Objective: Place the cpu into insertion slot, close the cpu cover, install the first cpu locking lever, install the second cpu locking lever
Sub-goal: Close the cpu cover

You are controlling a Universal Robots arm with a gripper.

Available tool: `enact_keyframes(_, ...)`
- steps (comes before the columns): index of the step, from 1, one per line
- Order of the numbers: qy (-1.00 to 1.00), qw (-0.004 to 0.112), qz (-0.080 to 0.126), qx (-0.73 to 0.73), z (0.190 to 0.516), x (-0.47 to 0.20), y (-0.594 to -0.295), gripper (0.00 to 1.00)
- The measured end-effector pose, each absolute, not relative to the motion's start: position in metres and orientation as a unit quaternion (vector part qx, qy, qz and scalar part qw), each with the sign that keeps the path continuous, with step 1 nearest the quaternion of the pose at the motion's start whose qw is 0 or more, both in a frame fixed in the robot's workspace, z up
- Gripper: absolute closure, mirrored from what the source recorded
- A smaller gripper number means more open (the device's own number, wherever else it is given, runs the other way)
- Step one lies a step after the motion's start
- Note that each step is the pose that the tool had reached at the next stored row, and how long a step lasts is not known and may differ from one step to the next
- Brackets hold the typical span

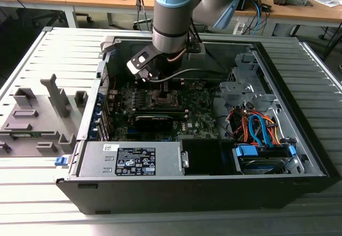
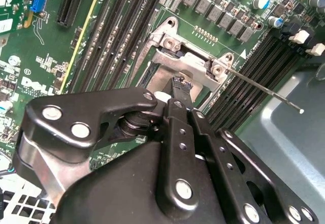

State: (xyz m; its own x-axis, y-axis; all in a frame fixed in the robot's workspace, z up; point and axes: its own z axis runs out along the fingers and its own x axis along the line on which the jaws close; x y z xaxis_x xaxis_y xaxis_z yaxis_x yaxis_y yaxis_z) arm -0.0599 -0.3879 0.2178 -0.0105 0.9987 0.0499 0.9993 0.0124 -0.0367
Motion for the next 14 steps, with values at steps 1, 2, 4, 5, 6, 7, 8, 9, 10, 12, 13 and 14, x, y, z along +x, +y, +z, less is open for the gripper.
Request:
enact_keyframes(1, -0.711, 0.031, -0.005, -0.703, 0.2176, -0.0604, -0.3879, 0.89)
enact_keyframes(2, -0.711, 0.031, -0.005, -0.703, 0.2172, -0.0614, -0.3879, 0.89)
enact_keyframes(4, -0.711, 0.031, -0.005, -0.703, 0.2163, -0.0638, -0.3879, 0.89)
enact_keyframes(5, -0.711, 0.031, -0.005, -0.703, 0.2158, -0.0649, -0.3879, 0.89)
enact_keyframes(6, -0.711, 0.031, -0.005, -0.703, 0.2153, -0.0659, -0.3879, 0.89)
enact_keyframes(7, -0.711, 0.031, -0.005, -0.703, 0.2146, -0.067, -0.3879, 0.89)
enact_keyframes(8, -0.711, 0.031, -0.005, -0.703, 0.2139, -0.0675, -0.3879, 0.89)
enact_keyframes(9, -0.711, 0.031, -0.005, -0.703, 0.2133, -0.0677, -0.3879, 0.89)
enact_keyframes(10, -0.711, 0.031, -0.005, -0.703, 0.2129, -0.0678, -0.3879, 0.89)
enact_keyframes(12, -0.711, 0.031, -0.005, -0.703, 0.212, -0.0681, -0.3879, 0.89)
enact_keyframes(13, -0.711, 0.031, -0.005, -0.703, 0.2116, -0.0682, -0.3879, 0.89)
enact_keyframes(14, -0.711, 0.031, -0.005, -0.703, 0.2113, -0.0683, -0.3879, 0.89)
